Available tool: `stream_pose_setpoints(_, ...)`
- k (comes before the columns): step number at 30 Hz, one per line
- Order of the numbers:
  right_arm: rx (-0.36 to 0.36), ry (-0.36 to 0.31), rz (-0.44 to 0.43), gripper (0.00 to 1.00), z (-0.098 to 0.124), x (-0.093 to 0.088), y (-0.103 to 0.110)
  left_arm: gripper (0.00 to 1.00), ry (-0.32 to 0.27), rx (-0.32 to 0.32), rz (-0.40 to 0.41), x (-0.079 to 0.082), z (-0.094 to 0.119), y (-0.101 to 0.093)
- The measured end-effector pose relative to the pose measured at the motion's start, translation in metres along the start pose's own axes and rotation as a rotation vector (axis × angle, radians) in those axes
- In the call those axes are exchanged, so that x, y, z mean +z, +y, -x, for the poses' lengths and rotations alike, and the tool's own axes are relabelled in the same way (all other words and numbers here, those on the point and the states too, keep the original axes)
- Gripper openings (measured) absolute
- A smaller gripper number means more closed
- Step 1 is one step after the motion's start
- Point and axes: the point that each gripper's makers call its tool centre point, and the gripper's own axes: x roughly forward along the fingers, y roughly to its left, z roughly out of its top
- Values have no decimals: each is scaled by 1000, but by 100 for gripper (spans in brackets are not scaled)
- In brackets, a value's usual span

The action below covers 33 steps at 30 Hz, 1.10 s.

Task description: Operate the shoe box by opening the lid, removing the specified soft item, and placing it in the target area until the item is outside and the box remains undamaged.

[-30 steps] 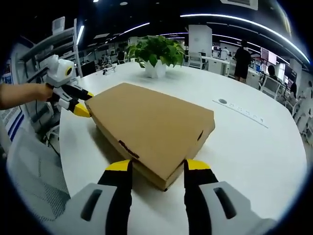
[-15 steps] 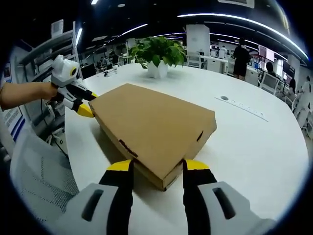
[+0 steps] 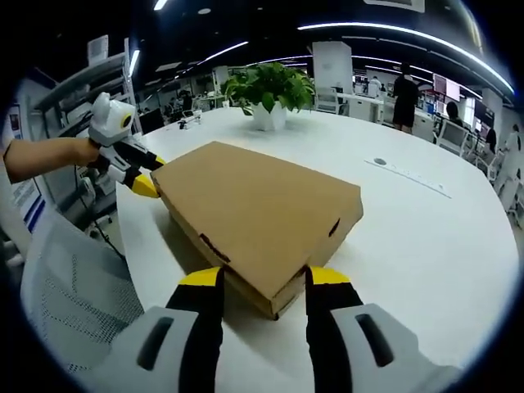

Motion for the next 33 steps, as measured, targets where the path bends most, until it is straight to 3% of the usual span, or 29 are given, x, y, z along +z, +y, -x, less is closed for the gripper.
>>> stream_pose_setpoints(23,12,-9,-1,37,4,-3,8,47,8,3,-20,-8,7,-5)
stream_pose_setpoints(27,14,-13,5,37,5,-2,9,52,24,-14,-63,-10,7,-9)
stream_pose_setpoints(33,16,-23,9,38,6,0,8,55,29,-23,-60,-9,8,-10)
